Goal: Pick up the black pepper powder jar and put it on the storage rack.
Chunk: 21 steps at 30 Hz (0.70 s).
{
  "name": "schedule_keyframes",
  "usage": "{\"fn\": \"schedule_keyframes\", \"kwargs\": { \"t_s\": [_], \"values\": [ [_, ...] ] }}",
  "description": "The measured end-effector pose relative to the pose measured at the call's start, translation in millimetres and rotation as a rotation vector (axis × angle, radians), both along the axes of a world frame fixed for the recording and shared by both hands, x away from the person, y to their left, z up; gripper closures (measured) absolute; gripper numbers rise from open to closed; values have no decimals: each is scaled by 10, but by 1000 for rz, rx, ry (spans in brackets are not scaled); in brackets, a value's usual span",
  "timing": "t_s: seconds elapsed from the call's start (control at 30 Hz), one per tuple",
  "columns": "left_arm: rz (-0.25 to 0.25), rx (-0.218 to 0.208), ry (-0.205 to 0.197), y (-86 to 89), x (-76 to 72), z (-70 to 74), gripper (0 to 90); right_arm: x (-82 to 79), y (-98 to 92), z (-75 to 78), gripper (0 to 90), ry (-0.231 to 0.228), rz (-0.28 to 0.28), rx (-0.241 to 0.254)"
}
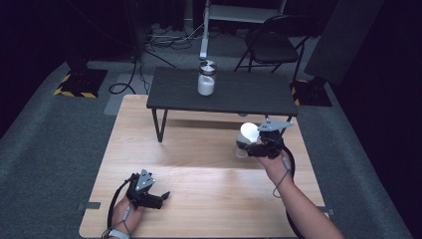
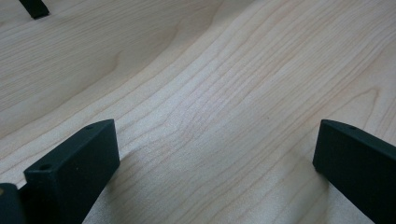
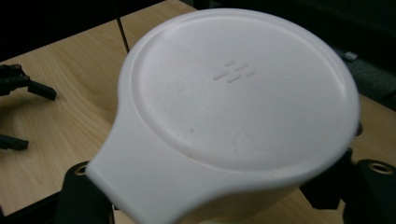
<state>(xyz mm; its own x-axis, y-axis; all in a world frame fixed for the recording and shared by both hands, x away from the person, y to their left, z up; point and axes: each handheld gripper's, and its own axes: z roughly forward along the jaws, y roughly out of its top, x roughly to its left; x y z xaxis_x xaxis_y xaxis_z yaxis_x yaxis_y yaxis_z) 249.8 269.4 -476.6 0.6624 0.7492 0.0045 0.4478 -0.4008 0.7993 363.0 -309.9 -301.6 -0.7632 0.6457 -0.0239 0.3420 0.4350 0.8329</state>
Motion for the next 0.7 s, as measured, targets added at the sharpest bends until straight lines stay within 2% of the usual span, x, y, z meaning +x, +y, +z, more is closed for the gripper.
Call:
{"fn": "schedule_keyframes", "kwargs": {
  "t_s": [0.23, 0.43, 0.6, 0.7],
  "values": [
    [-9, 1, 4, 2, 22, 7, 0, 56, 22, 487, 300, -40, -32, 26],
    [-12, 1, 5, 1, 29, 10, 0, 111, 98, 892, 300, -114, -60, 29],
    [-11, 1, 6, -3, 26, 10, 0, 275, 139, 1116, 300, -137, -93, 52],
    [-13, 1, 6, -1, 30, 10, 0, 415, 213, 1217, 300, -145, -121, 38]
  ]
}}
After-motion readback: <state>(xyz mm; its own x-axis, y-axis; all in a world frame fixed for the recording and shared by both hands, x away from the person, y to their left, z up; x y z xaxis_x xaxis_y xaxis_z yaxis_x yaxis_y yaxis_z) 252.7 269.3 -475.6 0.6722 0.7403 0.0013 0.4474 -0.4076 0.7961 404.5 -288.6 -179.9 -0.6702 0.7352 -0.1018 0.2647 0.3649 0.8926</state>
